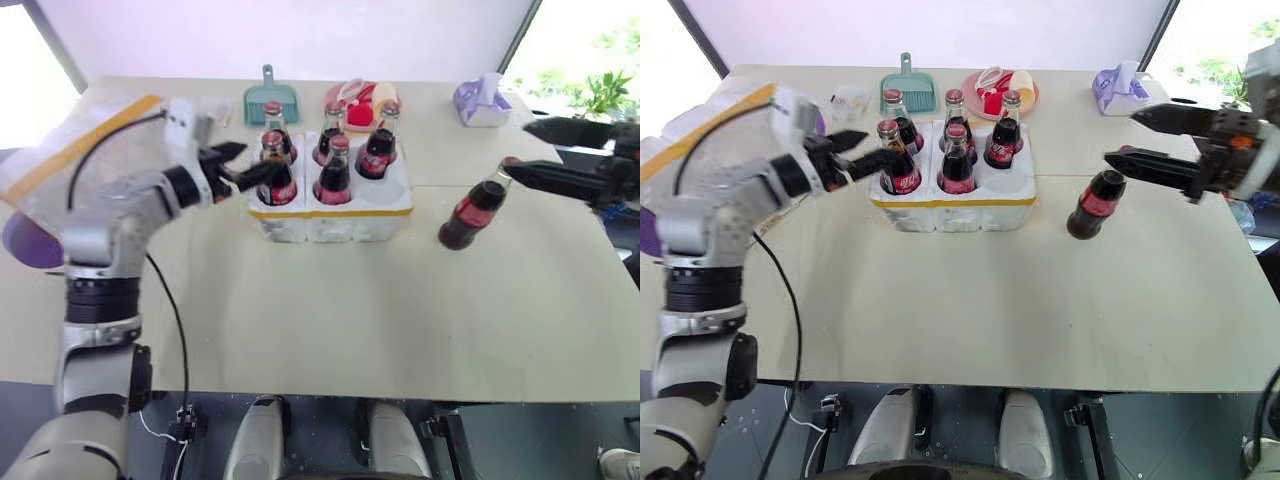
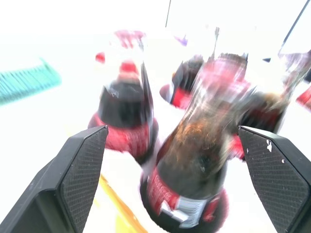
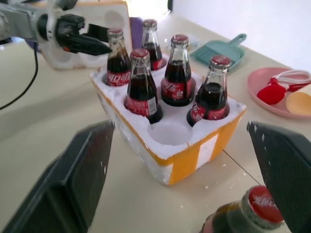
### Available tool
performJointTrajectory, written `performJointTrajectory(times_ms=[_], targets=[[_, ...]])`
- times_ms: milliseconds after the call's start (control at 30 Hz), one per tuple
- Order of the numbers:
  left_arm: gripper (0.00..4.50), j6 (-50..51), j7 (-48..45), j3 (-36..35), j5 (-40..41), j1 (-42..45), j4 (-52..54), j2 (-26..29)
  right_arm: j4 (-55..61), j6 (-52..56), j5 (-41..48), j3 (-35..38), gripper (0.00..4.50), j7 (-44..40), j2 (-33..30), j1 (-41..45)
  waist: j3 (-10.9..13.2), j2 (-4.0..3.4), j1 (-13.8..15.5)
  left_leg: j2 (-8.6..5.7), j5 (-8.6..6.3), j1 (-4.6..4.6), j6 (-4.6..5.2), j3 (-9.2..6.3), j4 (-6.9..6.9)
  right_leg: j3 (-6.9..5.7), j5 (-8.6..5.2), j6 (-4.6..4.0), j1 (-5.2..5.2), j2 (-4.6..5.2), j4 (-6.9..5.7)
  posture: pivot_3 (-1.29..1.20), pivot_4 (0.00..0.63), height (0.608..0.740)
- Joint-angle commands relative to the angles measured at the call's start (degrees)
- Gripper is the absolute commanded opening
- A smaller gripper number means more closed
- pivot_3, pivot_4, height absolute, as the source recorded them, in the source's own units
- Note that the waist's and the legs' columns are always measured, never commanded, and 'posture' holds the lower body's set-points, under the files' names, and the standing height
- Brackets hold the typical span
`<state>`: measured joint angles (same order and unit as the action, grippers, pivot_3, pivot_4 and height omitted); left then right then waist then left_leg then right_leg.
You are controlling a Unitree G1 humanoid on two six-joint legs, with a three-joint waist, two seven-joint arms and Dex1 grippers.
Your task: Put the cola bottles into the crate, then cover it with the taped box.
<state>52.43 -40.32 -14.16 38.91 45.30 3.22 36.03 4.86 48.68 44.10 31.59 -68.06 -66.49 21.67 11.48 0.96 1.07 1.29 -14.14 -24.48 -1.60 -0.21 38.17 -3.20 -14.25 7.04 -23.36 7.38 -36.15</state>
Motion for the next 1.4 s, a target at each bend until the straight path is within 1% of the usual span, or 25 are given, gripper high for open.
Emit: performJointTrajectory(times_ms=[33, 100, 133, 200, 267, 400, 500, 567, 667, 800, 1033, 1267, 1400], targets=[[4.41, 6.4, -4.7, -6.4, 11.3, 1.1, 8.2, 5.0, 5.8, 3.0, 0.6, 11.7, 4.50, -0.4, 1.1, -9.1, 0.0, -0.05, -0.2, 0.00, -0.01, 0.04, 0.01, 0.06, 0.02, 0.04, 0.00, 0.00, 0.02, 0.01, 0.00, 0.00, 0.150, 0.736], [4.41, 8.2, -7.3, -6.5, 14.6, -0.5, 11.9, 8.0, 8.9, 3.3, 0.0, 14.4, 4.50, 2.2, 3.4, -14.2, 0.0, -0.08, -0.3, -0.04, 0.00, 0.11, 0.01, 0.09, 0.06, 0.05, 0.00, 0.00, 0.09, 0.06, 0.01, 0.00, 0.150, 0.736], [4.41, 8.5, -9.0, -5.7, 15.6, -1.9, 14.2, 9.6, 10.4, 3.6, -0.4, 15.1, 4.50, 4.3, 5.2, -16.4, -0.1, -0.10, -0.4, -0.04, 0.00, 0.29, 0.00, 0.09, 0.05, 0.06, 0.00, 0.01, 0.25, 0.06, 0.00, 0.00, 0.150, 0.736], [4.41, 9.0, -11.0, -3.5, 16.9, -4.3, 17.9, 11.5, 13.3, 3.0, -1.0, 14.9, 4.50, 9.3, 9.7, -19.3, -0.1, -0.09, -0.4, 0.01, -0.01, 0.57, -0.01, 0.07, 0.02, 0.06, 0.00, 0.00, 0.48, 0.01, -0.01, 0.00, 0.150, 0.736], [4.41, 8.4, -11.9, -1.0, 16.7, -6.2, 20.1, 12.2, 16.1, 0.1, -2.4, 12.7, 4.50, 13.7, 14.2, -20.4, -0.1, -0.10, -0.4, 0.06, -0.02, 1.01, -0.02, 0.08, -0.06, 0.07, -0.03, -0.05, 0.87, -0.04, 0.03, 0.00, 0.150, 0.736], [4.41, 5.9, -13.9, 3.6, 15.1, -8.7, 22.3, 12.2, 17.5, -2.5, -4.8, 5.8, 4.50, 24.2, 22.3, -16.9, -0.1, -0.16, -0.6, 0.14, -0.02, 1.02, -0.02, 0.10, -0.07, 0.17, -0.07, -0.10, 0.84, -0.13, 0.05, 0.00, 0.150, 0.736], [4.41, 4.0, -13.5, 7.0, 13.5, -8.7, 22.5, 10.7, 15.7, -5.8, -7.9, 0.3, 4.50, 29.1, 27.0, -14.8, -0.1, -0.16, -0.5, 0.15, -0.02, 0.97, -0.01, 0.11, -0.10, 0.23, -0.07, -0.12, 0.74, -0.18, 0.04, 0.00, 0.150, 0.736], [4.41, 3.1, -13.1, 8.6, 12.7, -8.6, 22.2, 9.7, 13.9, -8.0, -9.4, -2.3, 4.50, 31.0, 29.2, -13.3, -0.1, -0.16, -0.3, 0.15, -0.02, 0.97, -0.01, 0.11, -0.12, 0.24, -0.07, -0.12, 0.74, -0.19, 0.03, 0.00, 0.150, 0.736], [4.41, 2.0, -12.6, 9.9, 11.6, -8.6, 21.9, 8.7, 10.3, -10.0, -10.7, -5.0, 4.50, 33.3, 31.3, -10.0, -0.1, -0.15, -0.4, 0.15, -0.02, 0.92, -0.01, 0.12, -0.12, 0.24, -0.07, -0.12, 0.72, -0.19, 0.05, 0.00, 0.150, 0.736], [4.41, 1.4, -11.6, 10.0, 11.3, -8.5, 21.9, 7.9, 6.0, -10.9, -11.2, -6.3, 4.50, 34.6, 31.7, -6.8, -0.1, -0.16, -0.5, 0.16, -0.02, 0.92, 0.00, 0.11, -0.14, 0.25, -0.07, -0.13, 0.68, -0.22, 0.04, 0.00, 0.150, 0.736], [4.41, 1.2, -10.2, 8.8, 11.8, -9.2, 22.5, 8.3, 2.5, -12.1, -11.0, -6.8, 4.50, 34.3, 31.1, -4.9, -0.1, -0.16, -0.4, 0.22, -0.02, 0.92, 0.00, 0.11, -0.16, 0.25, -0.09, -0.15, 0.68, -0.27, 0.04, 0.00, 0.150, 0.736], [4.41, 0.8, -9.7, 9.3, 11.6, -8.6, 21.8, 7.7, -7.5, -16.0, -14.0, -10.7, 4.50, 33.6, 32.1, 0.9, -0.1, -0.17, -0.5, 0.24, -0.02, 0.92, 0.00, 0.11, -0.17, 0.25, -0.09, -0.16, 0.66, -0.31, 0.04, 0.00, 0.150, 0.736], [4.41, 0.7, -9.7, 10.0, 11.5, -7.7, 21.7, 7.2, -13.3, -17.5, -14.5, -11.5, 4.50, 33.0, 32.4, 4.2, -0.1, -0.17, -0.5, 0.25, -0.02, 0.92, 0.00, 0.12, -0.17, 0.26, -0.09, -0.16, 0.66, -0.31, 0.04, 0.00, 0.150, 0.736]])
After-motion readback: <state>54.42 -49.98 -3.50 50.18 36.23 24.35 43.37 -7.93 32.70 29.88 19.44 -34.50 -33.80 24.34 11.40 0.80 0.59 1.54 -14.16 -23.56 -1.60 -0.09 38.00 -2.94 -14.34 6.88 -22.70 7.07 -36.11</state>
